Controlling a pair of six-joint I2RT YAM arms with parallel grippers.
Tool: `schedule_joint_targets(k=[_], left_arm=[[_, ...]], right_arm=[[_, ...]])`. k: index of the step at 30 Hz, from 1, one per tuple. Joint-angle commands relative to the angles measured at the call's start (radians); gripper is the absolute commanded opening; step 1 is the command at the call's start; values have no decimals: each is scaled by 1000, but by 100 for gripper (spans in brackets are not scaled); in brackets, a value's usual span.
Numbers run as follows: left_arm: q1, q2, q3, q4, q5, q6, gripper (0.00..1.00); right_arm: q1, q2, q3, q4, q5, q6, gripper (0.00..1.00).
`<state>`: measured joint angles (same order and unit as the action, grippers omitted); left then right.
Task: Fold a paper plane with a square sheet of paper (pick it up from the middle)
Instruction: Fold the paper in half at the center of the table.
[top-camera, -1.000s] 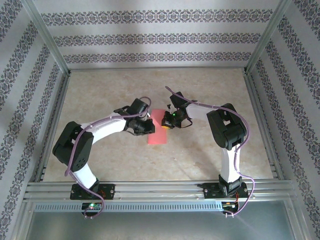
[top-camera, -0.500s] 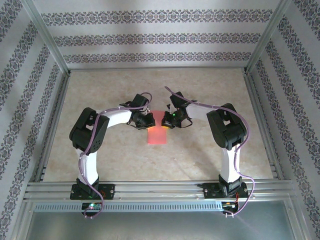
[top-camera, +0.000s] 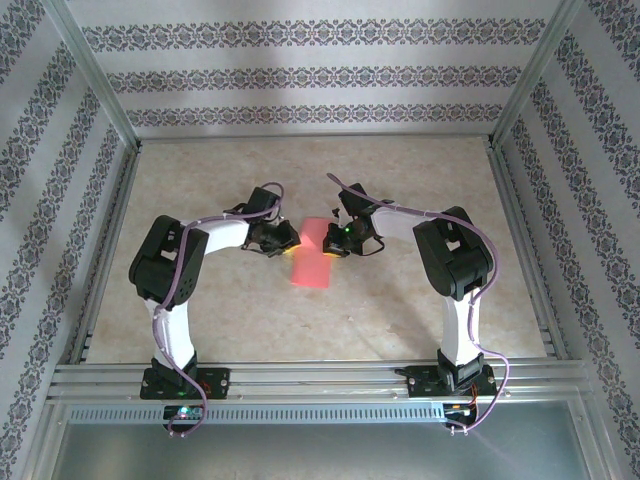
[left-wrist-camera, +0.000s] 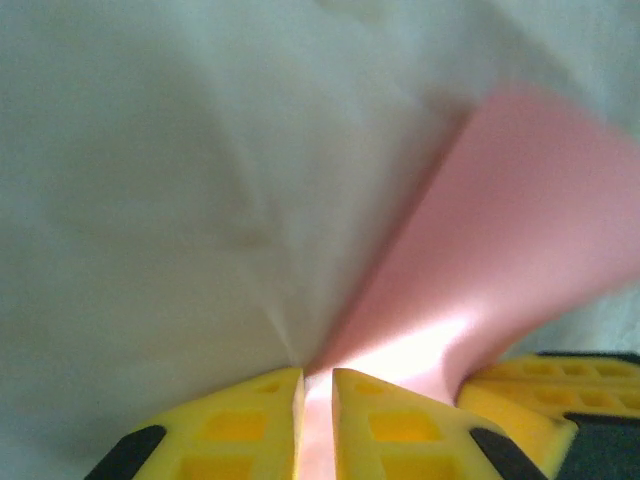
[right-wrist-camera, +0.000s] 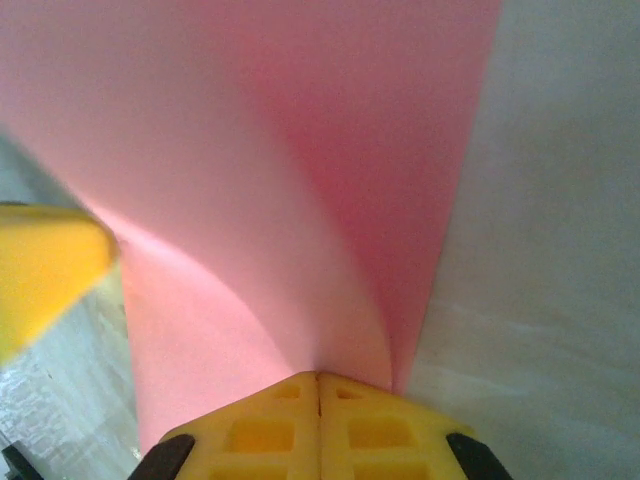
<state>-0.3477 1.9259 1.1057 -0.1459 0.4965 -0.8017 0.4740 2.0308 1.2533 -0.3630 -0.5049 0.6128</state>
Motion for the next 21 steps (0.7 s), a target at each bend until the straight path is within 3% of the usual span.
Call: schedule_joint_targets(k=[1,14,21], left_arm=[[42,-40,14,9,-5,30,17],[-31,70,65,272,148,-30,11],[-33,92,51,242,123,0,11]], right_arm=[[-2,103,-67,-215,233,-36,6],[2,110,-52,-215,224,-35,6],[2,112,-49,-217,224,-35,6]])
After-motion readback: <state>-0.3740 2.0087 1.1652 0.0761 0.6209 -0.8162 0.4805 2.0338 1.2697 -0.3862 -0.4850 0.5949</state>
